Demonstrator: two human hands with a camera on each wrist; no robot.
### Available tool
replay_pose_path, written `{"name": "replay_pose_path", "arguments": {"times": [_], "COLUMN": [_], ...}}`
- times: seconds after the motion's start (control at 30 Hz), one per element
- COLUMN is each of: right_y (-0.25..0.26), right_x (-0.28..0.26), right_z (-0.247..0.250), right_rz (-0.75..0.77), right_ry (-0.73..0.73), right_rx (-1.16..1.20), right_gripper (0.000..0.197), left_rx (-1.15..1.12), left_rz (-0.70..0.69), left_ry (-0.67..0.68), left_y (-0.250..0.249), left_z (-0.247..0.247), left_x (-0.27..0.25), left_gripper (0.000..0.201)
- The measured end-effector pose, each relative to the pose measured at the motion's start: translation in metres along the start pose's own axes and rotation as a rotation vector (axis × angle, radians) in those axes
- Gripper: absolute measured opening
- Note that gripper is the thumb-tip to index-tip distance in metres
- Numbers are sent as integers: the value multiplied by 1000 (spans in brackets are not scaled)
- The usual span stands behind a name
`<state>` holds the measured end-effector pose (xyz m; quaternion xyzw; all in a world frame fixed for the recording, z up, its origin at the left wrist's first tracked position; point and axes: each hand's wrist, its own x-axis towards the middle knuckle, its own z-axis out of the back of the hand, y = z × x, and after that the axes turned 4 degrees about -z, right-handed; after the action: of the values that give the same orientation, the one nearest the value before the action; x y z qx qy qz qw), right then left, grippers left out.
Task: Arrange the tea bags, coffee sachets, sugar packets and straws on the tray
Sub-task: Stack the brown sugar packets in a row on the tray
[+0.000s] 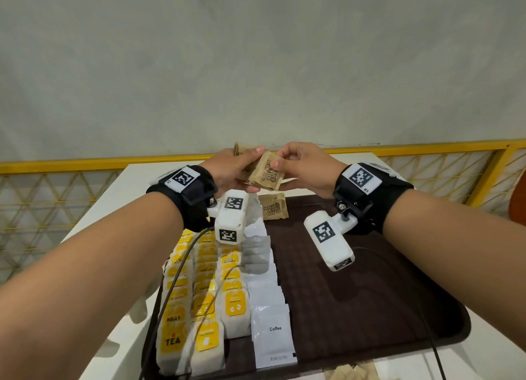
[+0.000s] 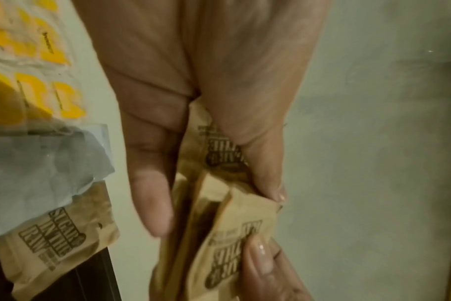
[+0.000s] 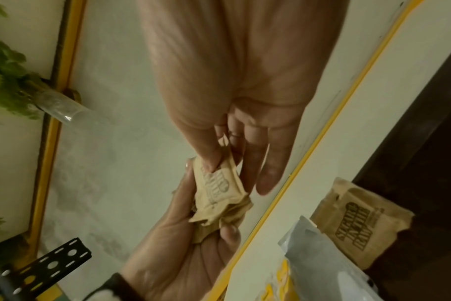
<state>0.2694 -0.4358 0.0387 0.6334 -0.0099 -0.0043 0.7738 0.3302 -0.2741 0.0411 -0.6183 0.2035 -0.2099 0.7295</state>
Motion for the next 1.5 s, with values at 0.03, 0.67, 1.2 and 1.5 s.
{"name": "replay_pose_path", "arguments": {"times": [0.03,0.67,1.2,1.5], "right_y": [0,-14,-34,-58], "right_x": [0,-4,4,5], "right_z": [1,9,17,22], "right_rz": [-21,-250,-162,-300], "right_ry": [12,29,25,14], "right_rx": [32,248,342,185], "right_gripper": [12,7,13,17], "left_rx": [-3,-94,-154,545], "left_rz": [-12,-136,-65,-95], "left_ry": [-5,-98,-47,24], "left_y": [1,13,14,26], "left_z": [2,5,-2,-9], "left_x": [1,8,15,30], "left_gripper": [29,27,22,25]}}
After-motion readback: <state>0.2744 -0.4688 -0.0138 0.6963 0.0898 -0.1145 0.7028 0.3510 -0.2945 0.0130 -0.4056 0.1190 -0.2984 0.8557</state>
